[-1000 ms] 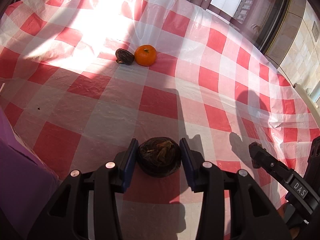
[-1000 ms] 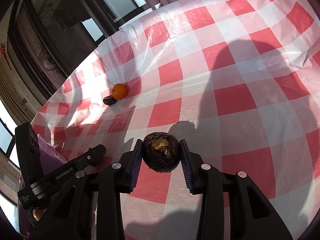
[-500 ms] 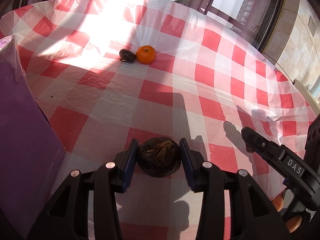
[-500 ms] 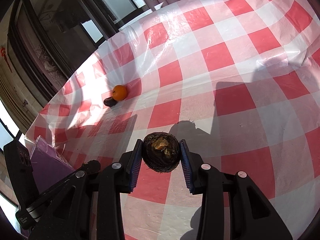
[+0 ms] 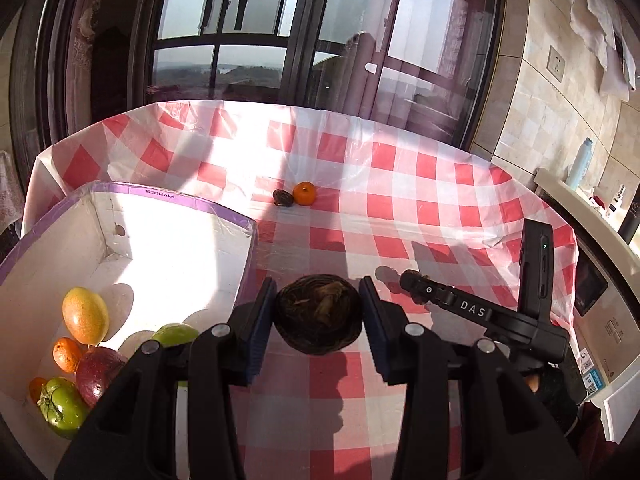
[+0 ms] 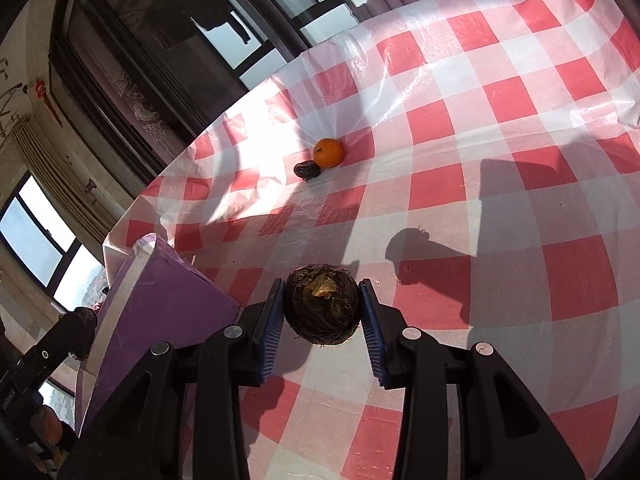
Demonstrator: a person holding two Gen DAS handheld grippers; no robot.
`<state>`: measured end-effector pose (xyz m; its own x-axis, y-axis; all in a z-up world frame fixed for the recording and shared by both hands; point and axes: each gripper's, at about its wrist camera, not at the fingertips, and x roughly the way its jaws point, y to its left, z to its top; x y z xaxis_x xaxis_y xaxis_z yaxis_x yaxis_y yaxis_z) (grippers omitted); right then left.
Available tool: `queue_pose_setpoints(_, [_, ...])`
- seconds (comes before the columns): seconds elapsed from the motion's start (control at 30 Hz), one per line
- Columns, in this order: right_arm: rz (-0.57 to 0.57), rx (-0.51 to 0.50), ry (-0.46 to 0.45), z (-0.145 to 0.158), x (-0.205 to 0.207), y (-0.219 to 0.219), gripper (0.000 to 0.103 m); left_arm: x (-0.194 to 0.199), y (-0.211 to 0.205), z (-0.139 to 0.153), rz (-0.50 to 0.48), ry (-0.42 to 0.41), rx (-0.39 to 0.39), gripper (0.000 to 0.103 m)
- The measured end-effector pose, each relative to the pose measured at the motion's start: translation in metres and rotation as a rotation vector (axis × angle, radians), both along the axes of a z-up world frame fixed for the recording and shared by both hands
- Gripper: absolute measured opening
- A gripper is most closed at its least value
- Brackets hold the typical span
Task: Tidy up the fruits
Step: 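Carry both dark dried fruits with both grippers over the white box, then lower both dark fruits into the box and open both grippers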
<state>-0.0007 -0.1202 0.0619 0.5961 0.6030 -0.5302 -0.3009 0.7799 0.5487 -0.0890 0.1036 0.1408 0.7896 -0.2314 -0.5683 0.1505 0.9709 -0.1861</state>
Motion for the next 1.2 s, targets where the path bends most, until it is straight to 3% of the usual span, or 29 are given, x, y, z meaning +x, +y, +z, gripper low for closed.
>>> queue_pose_setpoints(0.2, [0.204, -0.032, -0.126, 0.062, -0.022, 0.085, 0.038, -0.008, 0.073, 0.024, 0.087, 0.033, 0.009, 0.043])
queue_pose_setpoints(0.33, [0.315, -0.044, -0.165, 0.084, -0.033, 0.142, 0.038, -0.003, 0.122, 0.022, 0.154, 0.093, 0.042, 0.043])
queue_pose_setpoints(0.43, [0.382, -0.113, -0.193, 0.091, -0.042, 0.188, 0.038, 0.007, 0.154, 0.009, 0.189, 0.155, 0.071, 0.043])
queue_pose_setpoints(0.53, [0.441, -0.221, -0.184, 0.083, -0.05, 0.229, 0.038, 0.016, 0.181, -0.013, 0.216, 0.236, 0.066, 0.043])
queue_pose_setpoints(0.67, [0.493, -0.446, -0.135, 0.052, -0.056, 0.269, 0.038, 0.024, 0.208, -0.034, 0.229, 0.335, 0.03, 0.043])
queue_pose_setpoints(0.8, [0.529, -0.613, -0.079, 0.026, -0.051, 0.286, 0.038, 0.035, 0.21, -0.034, 0.242, 0.379, 0.125, 0.043])
queue_pose_setpoints(1.07, [0.567, -0.913, -0.061, 0.011, -0.039, 0.306, 0.038, 0.072, 0.192, -0.052, 0.113, 0.472, 0.195, 0.043])
queue_pose_setpoints(1.2, [0.63, -0.98, -0.035, 0.007, -0.031, 0.316, 0.038, 0.09, 0.186, -0.058, 0.102, 0.502, 0.22, 0.043])
